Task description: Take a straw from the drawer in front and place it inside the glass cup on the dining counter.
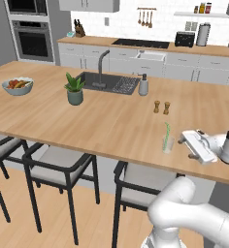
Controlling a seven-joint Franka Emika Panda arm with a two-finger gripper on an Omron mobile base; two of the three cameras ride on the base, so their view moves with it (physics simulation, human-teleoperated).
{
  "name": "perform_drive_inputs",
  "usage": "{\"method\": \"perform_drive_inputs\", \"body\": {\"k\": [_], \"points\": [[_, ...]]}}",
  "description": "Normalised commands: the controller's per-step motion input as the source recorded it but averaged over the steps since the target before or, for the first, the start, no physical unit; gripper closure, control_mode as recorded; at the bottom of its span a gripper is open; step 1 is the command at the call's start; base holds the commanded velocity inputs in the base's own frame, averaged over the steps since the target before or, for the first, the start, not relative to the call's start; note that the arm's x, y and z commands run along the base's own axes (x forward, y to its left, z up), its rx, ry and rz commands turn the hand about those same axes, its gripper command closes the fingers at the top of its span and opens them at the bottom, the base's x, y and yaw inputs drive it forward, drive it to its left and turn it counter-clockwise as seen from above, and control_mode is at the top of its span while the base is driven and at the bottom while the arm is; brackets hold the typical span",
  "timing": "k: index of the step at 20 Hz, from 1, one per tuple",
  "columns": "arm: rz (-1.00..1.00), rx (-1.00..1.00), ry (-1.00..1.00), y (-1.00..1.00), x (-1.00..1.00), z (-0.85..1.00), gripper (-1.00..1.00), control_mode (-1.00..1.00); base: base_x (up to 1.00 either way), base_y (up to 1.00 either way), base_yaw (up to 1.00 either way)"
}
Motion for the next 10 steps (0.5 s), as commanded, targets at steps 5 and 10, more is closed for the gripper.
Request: {"method": "perform_drive_inputs", "body": {"k": [5, 10], "points": [[-0.05, 0.00, 0.01, 0.31, -0.08, 0.02, -1.00, -1.00, 0.00, 0.00, 0.00], [-0.03, 0.00, 0.01, 0.26, -0.05, 0.01, -1.00, -1.00, 0.00, 0.00, 0.00]]}}
